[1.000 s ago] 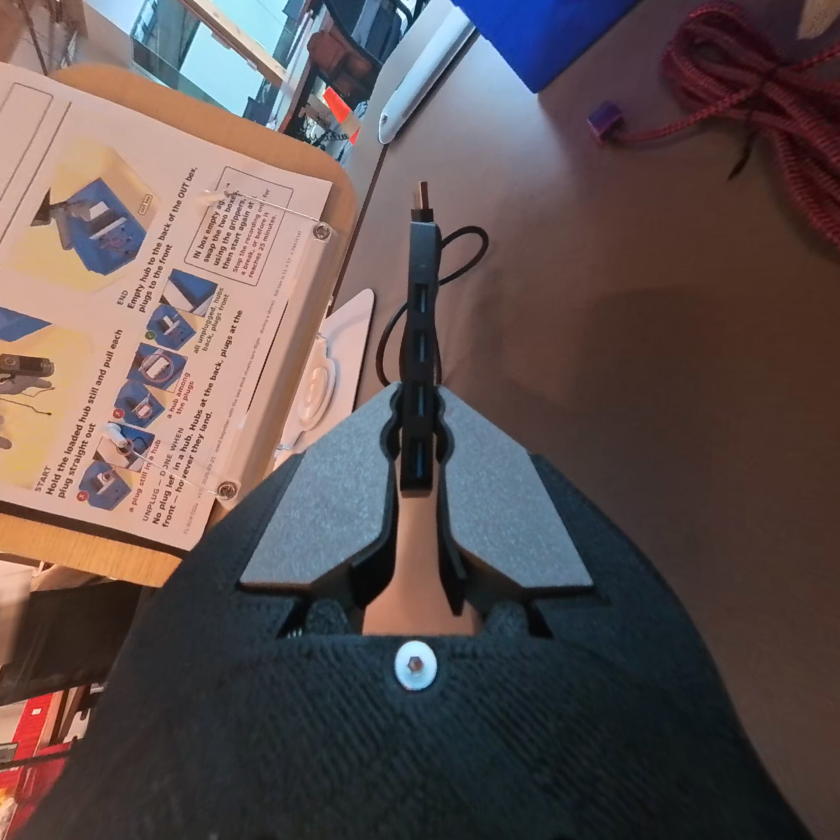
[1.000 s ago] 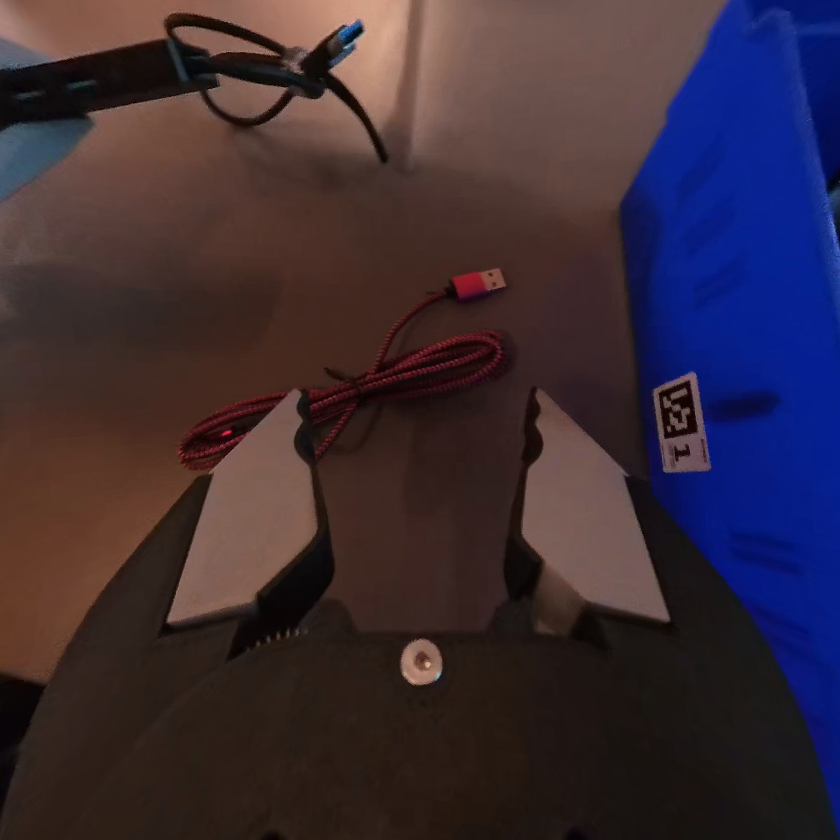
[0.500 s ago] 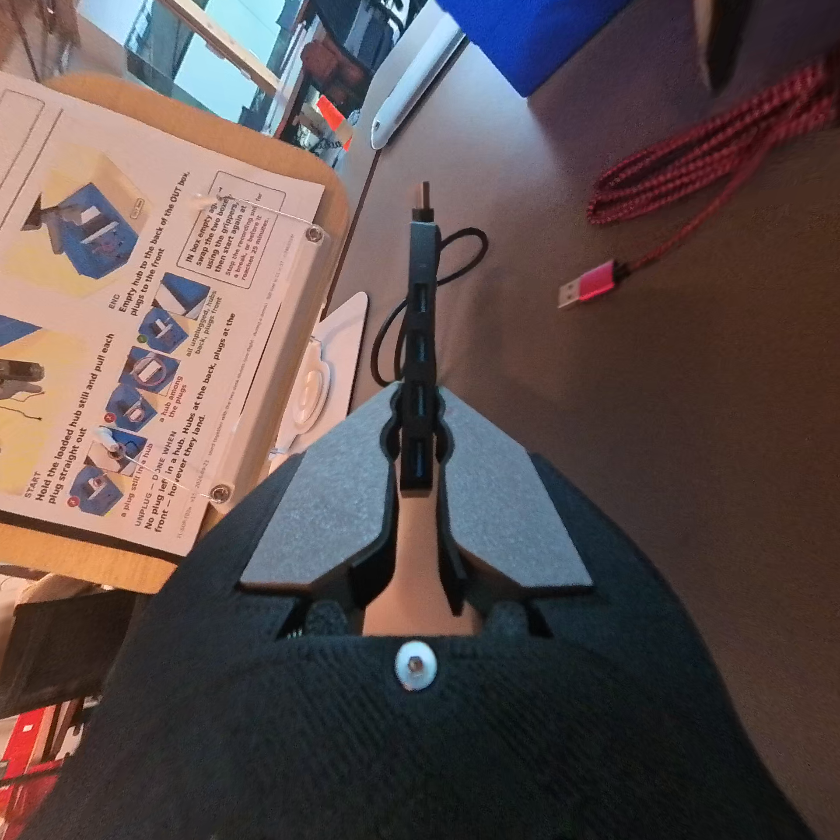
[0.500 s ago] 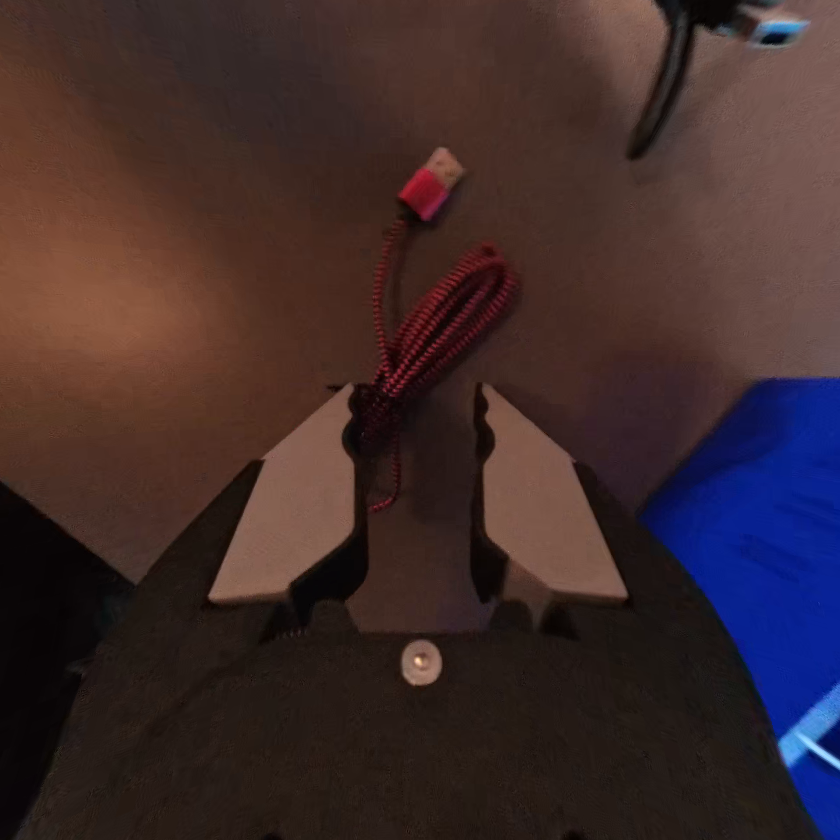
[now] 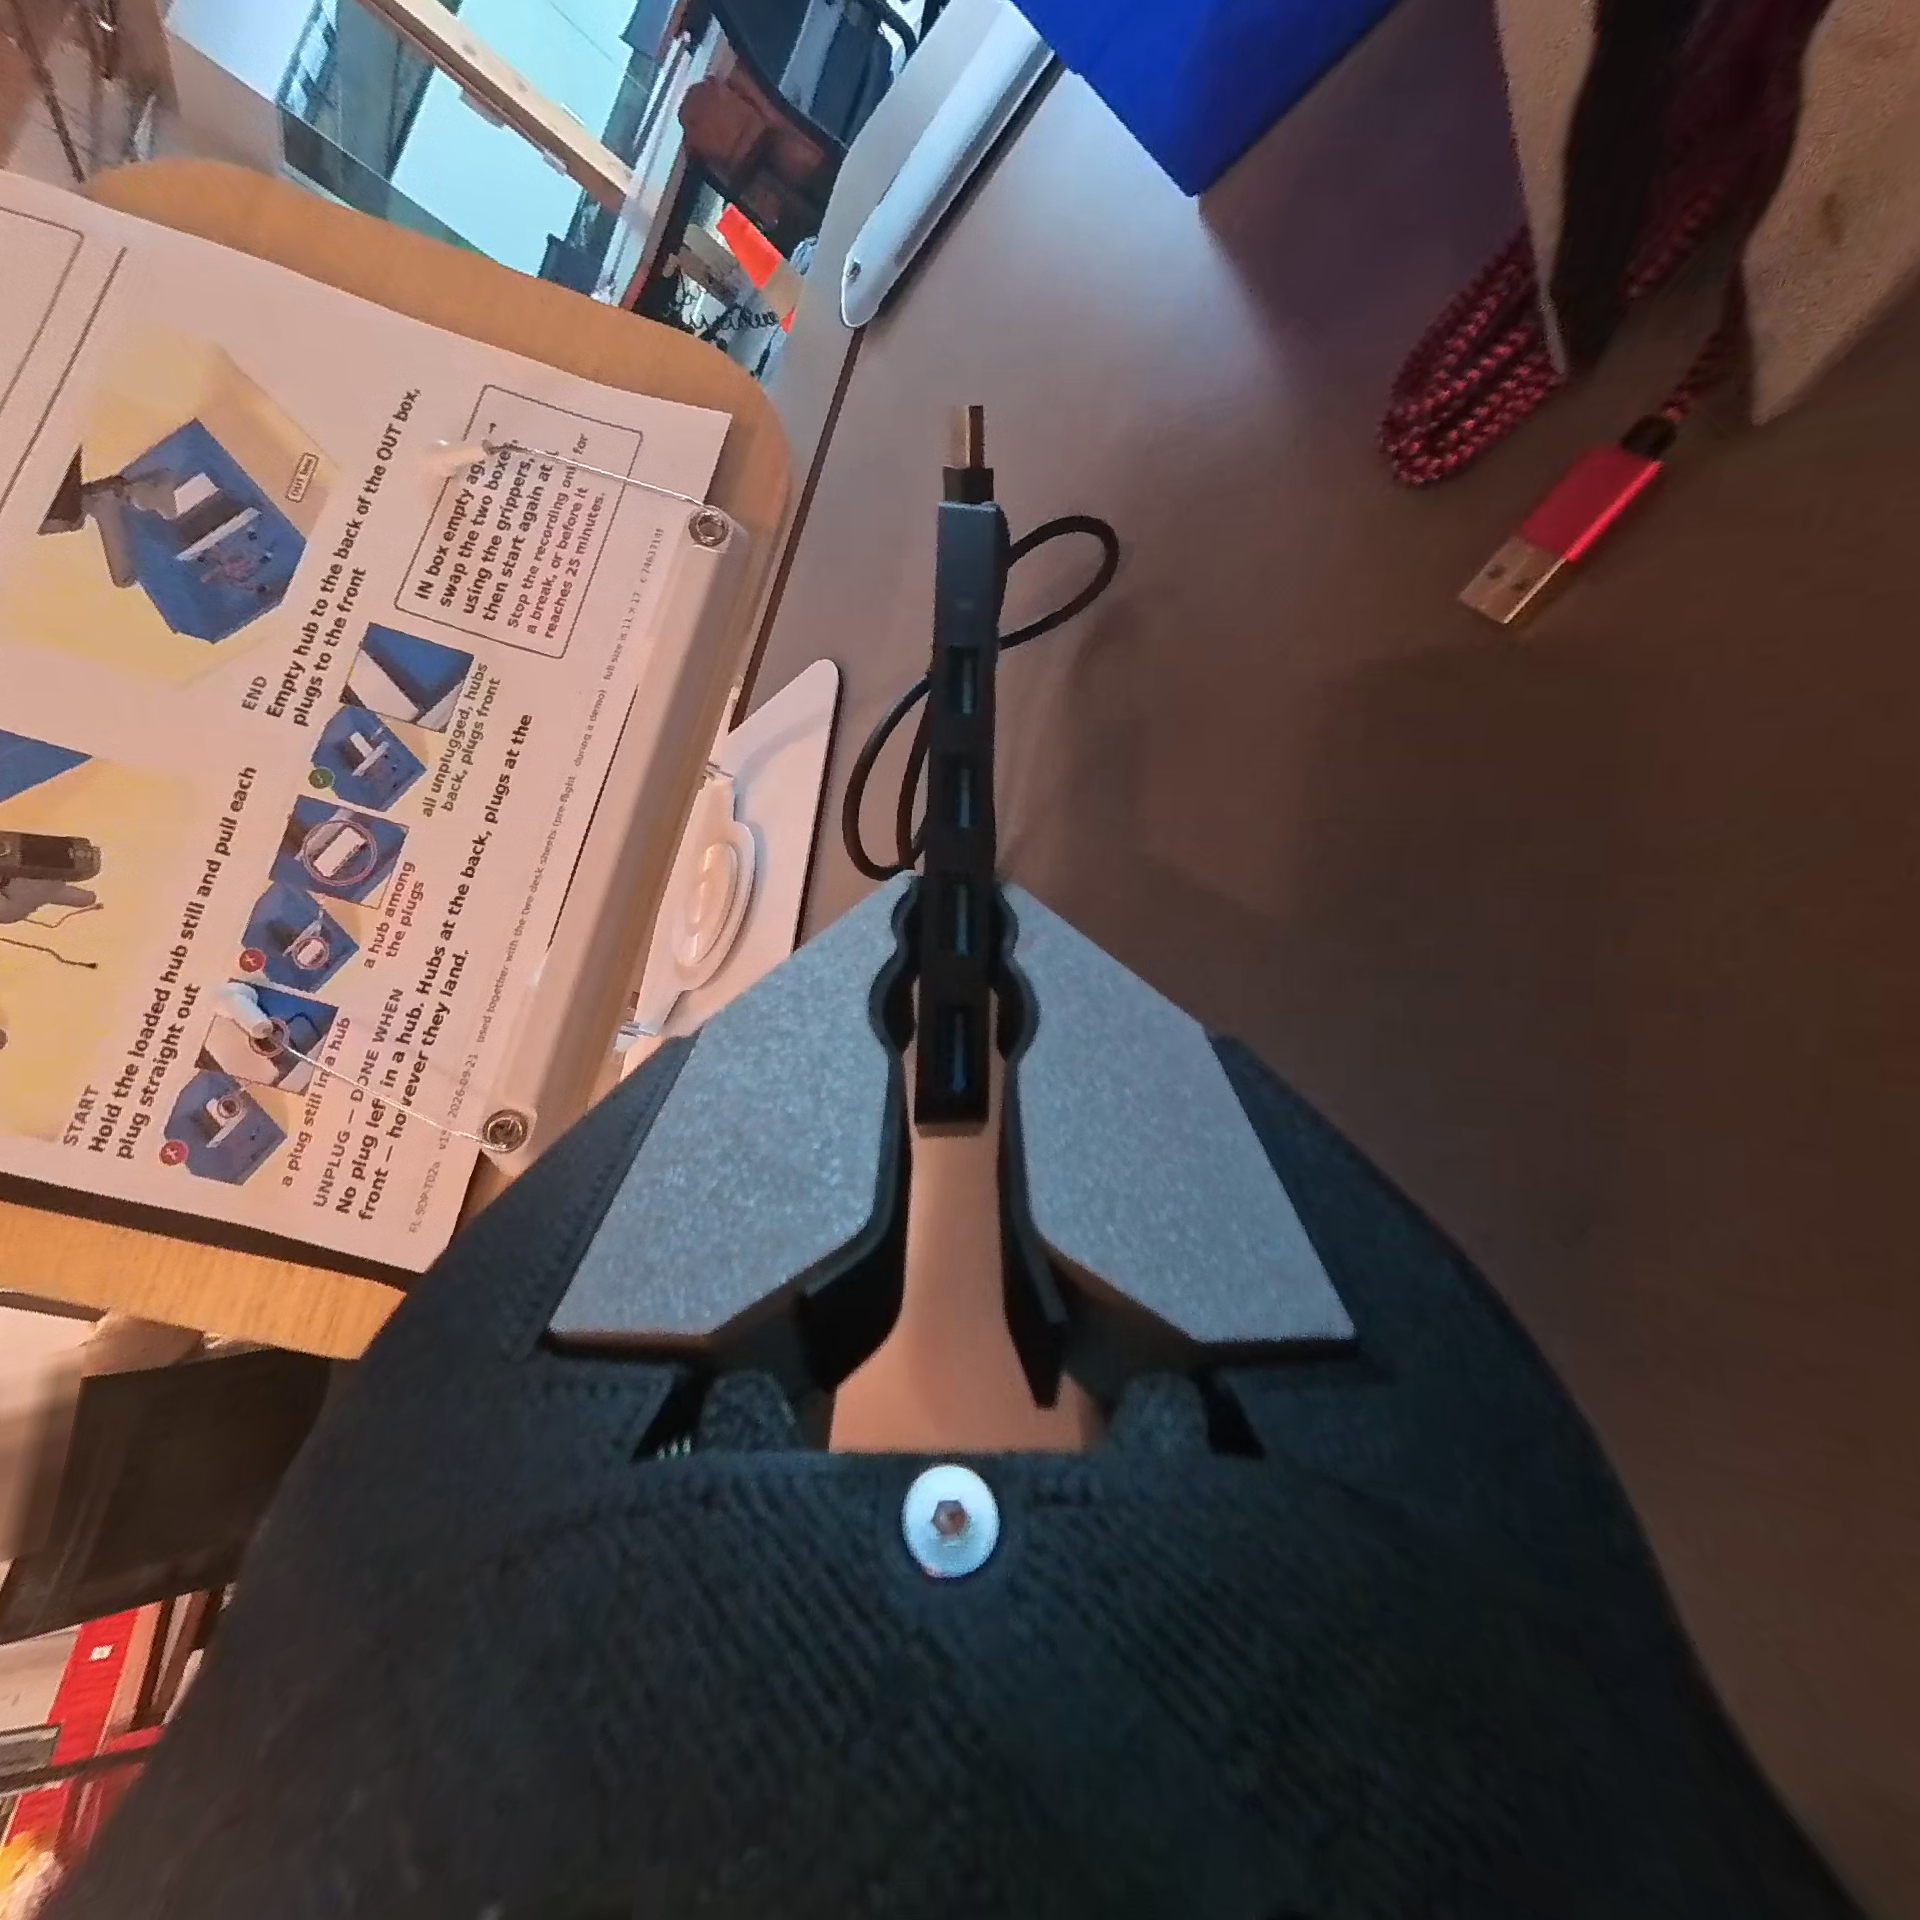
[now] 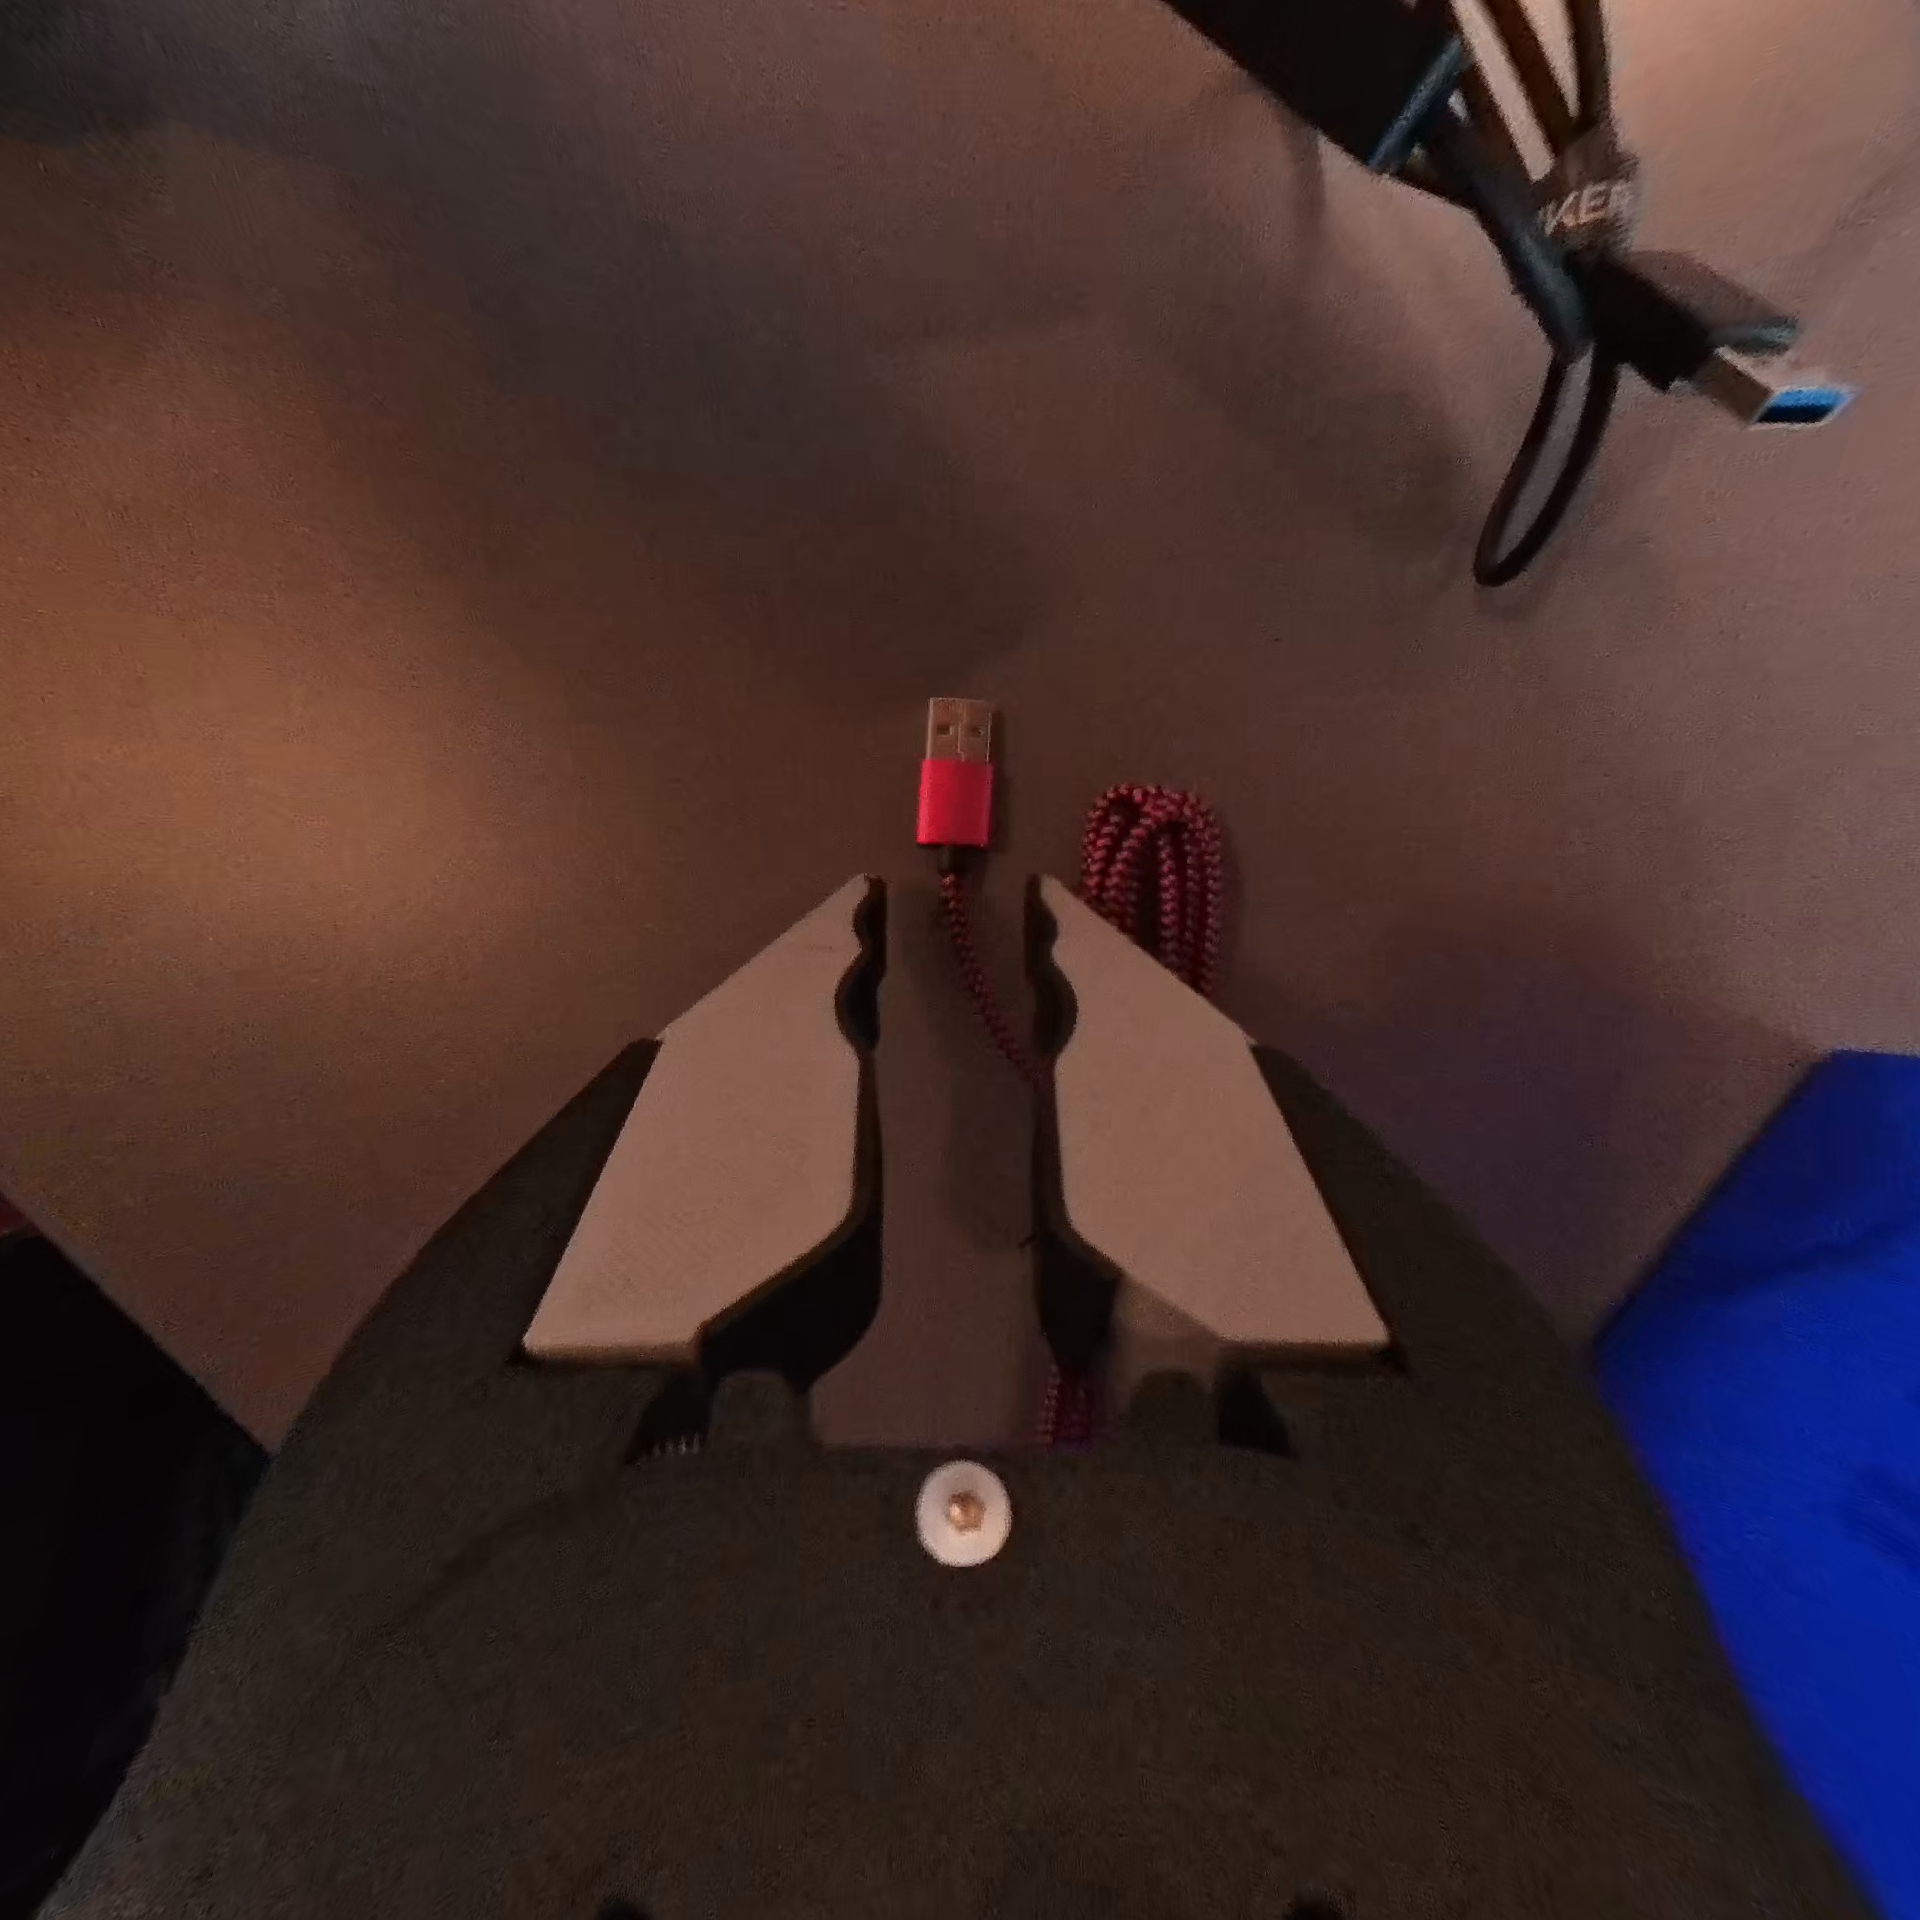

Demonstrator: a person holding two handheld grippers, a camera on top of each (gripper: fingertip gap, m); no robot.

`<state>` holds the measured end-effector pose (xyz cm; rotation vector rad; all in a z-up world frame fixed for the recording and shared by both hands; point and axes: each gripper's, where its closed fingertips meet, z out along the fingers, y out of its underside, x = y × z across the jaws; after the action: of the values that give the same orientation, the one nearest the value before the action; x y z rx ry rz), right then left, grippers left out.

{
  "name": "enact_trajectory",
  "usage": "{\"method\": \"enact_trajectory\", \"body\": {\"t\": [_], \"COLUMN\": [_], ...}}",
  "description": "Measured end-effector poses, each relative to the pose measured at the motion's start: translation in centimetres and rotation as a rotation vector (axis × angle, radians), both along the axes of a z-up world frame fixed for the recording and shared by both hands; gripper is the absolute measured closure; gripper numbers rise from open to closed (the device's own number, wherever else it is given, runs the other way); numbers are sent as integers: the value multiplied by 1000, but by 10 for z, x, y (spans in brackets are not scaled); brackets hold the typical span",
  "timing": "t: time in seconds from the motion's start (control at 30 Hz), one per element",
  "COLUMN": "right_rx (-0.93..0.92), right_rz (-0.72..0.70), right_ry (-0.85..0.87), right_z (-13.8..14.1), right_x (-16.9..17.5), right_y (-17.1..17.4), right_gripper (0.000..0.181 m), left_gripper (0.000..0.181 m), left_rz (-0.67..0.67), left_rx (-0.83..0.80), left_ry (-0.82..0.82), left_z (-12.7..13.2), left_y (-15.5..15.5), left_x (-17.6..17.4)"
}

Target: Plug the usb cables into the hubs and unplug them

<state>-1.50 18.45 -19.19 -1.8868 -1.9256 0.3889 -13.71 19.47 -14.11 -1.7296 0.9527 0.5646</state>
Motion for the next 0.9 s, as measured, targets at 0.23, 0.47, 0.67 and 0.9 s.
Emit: {"method": "enact_trajectory", "body": {"t": [0.23, 0.47, 0.67, 0.9], "right_rx": [-119, -221, -284, -228], "right_rz": [-3, 188, 378, 311], "right_ry": [79, 433, 689, 711], "right_z": [-7, 44, 84, 83], "right_x": [-12, -31, -32, -29], "right_y": [0, -7, -16, 0], "right_gripper": [169, 169, 170, 169], "left_gripper": [173, 173, 173, 173], "left_rz": [-26, -18, -14, -34], "left_rx": [-14, -33, 21, 81], "left_ry": [29, 76, 155, 202], "left_z": [-4, -8, 4, 12], "left_y": [0, -3, -4, -2], "left_x": [3, 0, 1, 8]}}
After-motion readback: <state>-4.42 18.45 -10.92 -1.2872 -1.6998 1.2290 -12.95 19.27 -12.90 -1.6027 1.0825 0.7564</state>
